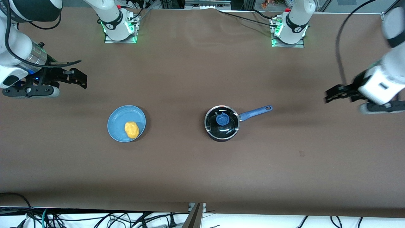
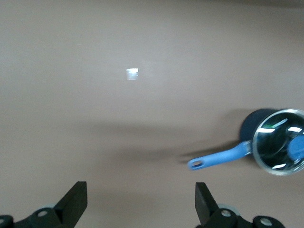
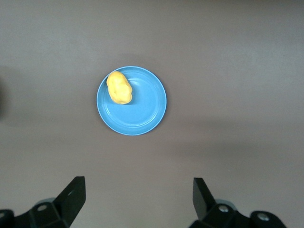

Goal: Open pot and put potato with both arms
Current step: 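Reach the left gripper toward the glass lid on the saucepan, then grasp the lid knob with the left gripper while the right gripper reaches the potato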

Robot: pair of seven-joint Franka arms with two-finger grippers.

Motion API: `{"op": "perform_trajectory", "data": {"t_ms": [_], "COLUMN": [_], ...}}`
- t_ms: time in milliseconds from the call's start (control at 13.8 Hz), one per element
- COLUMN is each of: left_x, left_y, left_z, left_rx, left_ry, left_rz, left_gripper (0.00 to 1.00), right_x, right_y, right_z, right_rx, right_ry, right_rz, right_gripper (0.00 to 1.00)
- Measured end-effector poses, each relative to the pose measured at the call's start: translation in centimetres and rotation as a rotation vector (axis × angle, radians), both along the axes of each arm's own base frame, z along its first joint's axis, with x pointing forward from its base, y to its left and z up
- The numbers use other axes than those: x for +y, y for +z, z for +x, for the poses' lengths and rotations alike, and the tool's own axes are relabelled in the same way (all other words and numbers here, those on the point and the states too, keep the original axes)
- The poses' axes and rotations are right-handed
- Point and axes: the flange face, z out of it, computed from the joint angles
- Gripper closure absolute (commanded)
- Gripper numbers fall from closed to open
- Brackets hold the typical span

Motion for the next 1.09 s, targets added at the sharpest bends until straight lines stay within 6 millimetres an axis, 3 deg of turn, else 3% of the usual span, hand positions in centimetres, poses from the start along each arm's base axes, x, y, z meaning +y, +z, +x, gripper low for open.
{"op": "perform_trajectory", "data": {"t_ms": [217, 435, 797, 1087], "left_x": [-11.3, -19.7, -29.3, -32.3], "left_y": [-5.4, -11.8, -18.5, -22.7], "left_z": [1.1, 1.8, 3.9, 3.7], "left_rx": [-0.019, -0.020, -0.055, -0.046], "left_ry": [0.134, 0.217, 0.344, 0.343], "left_rz": [-0.037, -0.055, 0.005, 0.038], "left_gripper": [0.00, 0.00, 0.00, 0.00], "right_x": [0.0, 0.0, 0.0, 0.6], "right_y": [0.0, 0.0, 0.0, 0.0], "right_z": [0.0, 0.0, 0.0, 0.4], "right_rx": [0.000, 0.000, -0.001, -0.012], "right_ry": [0.000, 0.000, 0.000, -0.009], "right_rz": [0.000, 0.000, 0.000, 0.078], "right_gripper": [0.00, 0.00, 0.00, 0.00]}}
